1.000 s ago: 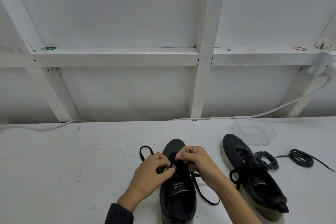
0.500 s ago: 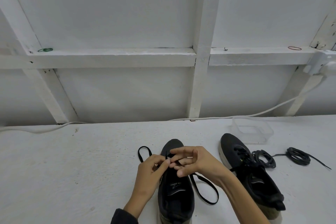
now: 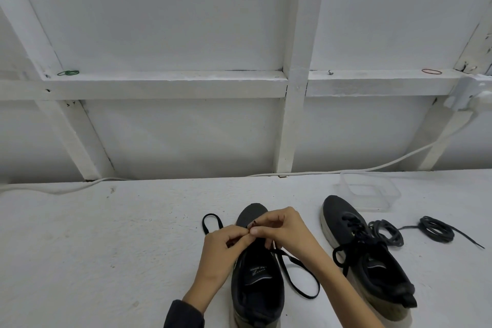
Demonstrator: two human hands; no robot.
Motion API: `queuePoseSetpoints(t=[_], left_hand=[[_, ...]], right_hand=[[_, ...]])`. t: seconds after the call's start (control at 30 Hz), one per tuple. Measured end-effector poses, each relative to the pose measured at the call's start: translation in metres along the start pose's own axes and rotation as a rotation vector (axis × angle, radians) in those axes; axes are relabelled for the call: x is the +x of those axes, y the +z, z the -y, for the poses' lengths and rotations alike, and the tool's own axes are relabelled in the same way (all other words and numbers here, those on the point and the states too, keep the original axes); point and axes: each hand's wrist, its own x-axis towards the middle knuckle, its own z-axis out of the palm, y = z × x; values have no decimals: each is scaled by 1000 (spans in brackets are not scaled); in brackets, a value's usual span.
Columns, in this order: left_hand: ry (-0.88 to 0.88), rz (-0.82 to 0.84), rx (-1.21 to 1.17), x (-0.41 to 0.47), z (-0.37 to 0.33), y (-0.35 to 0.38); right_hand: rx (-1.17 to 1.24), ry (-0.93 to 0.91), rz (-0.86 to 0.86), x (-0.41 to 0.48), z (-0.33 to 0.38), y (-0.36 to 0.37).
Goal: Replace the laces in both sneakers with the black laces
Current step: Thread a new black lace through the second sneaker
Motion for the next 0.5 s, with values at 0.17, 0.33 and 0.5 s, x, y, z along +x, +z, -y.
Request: queuePoseSetpoints(t=[0.17,0.33,0.5], left_hand=[[1,-11,-52,-2,0,5],[-75,-13,-225,-2,-4,17],[-89,-12,-209,5,-7,23]], right_hand=[[-54,-45,-65,-1,5,5],[-77,-51,-119,3,11,5],[-61,-50,-112,2,13,5]])
